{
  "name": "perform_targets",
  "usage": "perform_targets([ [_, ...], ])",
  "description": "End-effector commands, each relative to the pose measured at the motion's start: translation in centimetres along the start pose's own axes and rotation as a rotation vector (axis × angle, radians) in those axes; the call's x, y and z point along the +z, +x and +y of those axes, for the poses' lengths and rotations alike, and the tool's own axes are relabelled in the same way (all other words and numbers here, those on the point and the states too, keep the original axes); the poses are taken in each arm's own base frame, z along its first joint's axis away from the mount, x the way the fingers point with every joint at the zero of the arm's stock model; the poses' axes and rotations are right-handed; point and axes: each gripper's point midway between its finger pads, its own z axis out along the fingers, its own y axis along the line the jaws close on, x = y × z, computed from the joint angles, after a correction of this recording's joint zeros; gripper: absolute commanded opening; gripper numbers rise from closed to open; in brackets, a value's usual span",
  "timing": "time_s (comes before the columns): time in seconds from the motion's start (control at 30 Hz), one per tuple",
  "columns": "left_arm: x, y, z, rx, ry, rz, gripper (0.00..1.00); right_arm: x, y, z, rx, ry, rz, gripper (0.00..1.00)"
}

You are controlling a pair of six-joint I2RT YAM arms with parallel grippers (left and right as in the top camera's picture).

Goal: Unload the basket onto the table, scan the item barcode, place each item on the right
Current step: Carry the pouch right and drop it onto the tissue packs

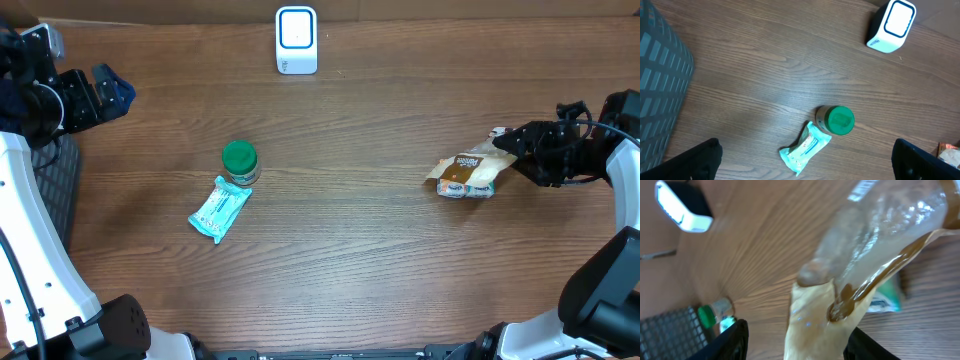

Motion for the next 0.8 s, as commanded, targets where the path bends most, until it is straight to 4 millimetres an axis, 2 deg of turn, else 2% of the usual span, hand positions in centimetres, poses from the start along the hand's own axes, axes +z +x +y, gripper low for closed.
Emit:
perform_targets([
  [0.0,-0.6,-0.3,-0.4,0.028,0.009,-0.02,1.0,-2.4,0.1,6.0,-0.2,-0.115,-0.049,0.59],
  [0.2,-0.6,-0.3,-0.4,0.028,0.009,-0.02,1.0,-2.9,2.4,10.9,-0.352,-0.147,-0.043,0.61],
  [0.33,-0.6,-0.3,-0.4,0.028,0.009,-0.02,1.0,-2.1,3.8,12.8,-0.411,-0.165,-0.011,0.62],
  [0.5,-0.6,-0.3,-0.4,0.028,0.009,-0.02,0.99,-1.0,5.4,14.2,-0.455,-0.179,0.034,0.62],
  [0.77,-0.6,-0.3,-0.4,0.028,0.01,-0.021,1.0,-0.8,5.7,14.5,-0.434,-0.18,0.045,0.62],
])
